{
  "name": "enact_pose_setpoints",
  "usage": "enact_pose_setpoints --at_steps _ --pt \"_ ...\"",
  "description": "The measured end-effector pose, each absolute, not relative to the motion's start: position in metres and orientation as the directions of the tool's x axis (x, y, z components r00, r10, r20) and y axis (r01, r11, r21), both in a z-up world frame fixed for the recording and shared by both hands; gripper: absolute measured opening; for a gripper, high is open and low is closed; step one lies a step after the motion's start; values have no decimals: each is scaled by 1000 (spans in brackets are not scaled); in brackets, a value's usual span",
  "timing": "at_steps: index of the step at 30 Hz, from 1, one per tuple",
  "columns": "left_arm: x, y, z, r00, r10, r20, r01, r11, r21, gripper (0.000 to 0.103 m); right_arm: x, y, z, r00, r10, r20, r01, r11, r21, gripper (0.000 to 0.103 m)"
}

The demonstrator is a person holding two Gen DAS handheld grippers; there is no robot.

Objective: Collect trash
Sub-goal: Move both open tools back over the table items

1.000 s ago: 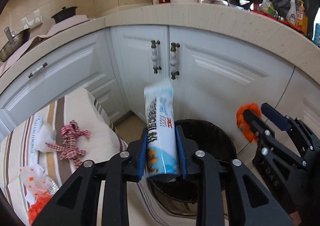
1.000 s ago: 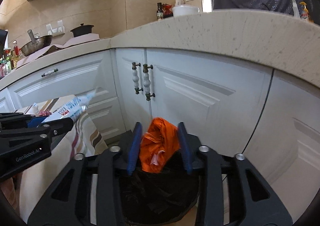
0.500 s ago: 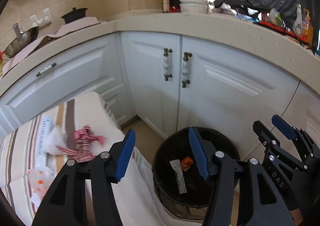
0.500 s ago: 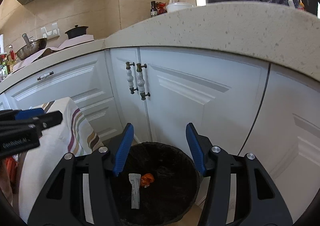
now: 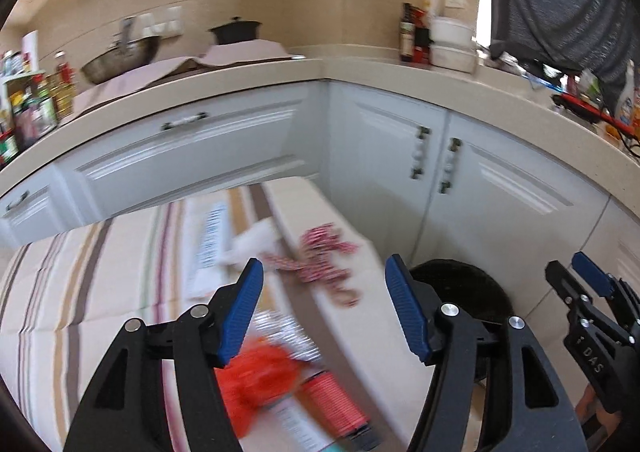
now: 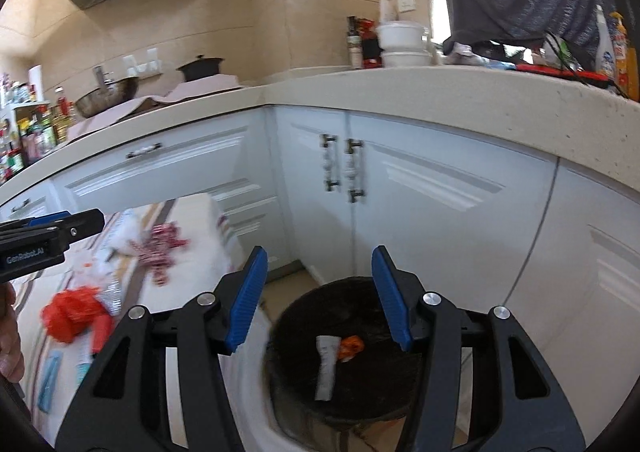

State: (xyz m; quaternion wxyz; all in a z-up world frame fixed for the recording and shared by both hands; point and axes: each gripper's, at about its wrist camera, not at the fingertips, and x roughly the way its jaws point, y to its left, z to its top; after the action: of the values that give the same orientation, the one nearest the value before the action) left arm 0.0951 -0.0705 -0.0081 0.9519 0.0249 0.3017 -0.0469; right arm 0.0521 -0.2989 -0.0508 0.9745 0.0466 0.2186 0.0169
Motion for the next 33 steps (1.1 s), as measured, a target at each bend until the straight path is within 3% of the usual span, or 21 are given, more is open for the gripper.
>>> enact_pose_setpoints --at_steps 10,27,30,33 --pt "54 3 -13 819 39 -572 -34 999 18 64 20 -231 -44 888 170 -426 -149 985 81 53" --pt "13 76 -39 783 144 -605 -176 984 6 64 -13 -148 -69 802 318 -505 -335 940 61 53" --pt "8 84 -43 777 156 -609 -193 981 5 64 -17 -138 -76 786 332 -522 -358 932 53 51" --pt "4 91 -48 768 166 -618 -208 978 3 64 -17 -132 -80 773 334 -540 -372 927 41 41"
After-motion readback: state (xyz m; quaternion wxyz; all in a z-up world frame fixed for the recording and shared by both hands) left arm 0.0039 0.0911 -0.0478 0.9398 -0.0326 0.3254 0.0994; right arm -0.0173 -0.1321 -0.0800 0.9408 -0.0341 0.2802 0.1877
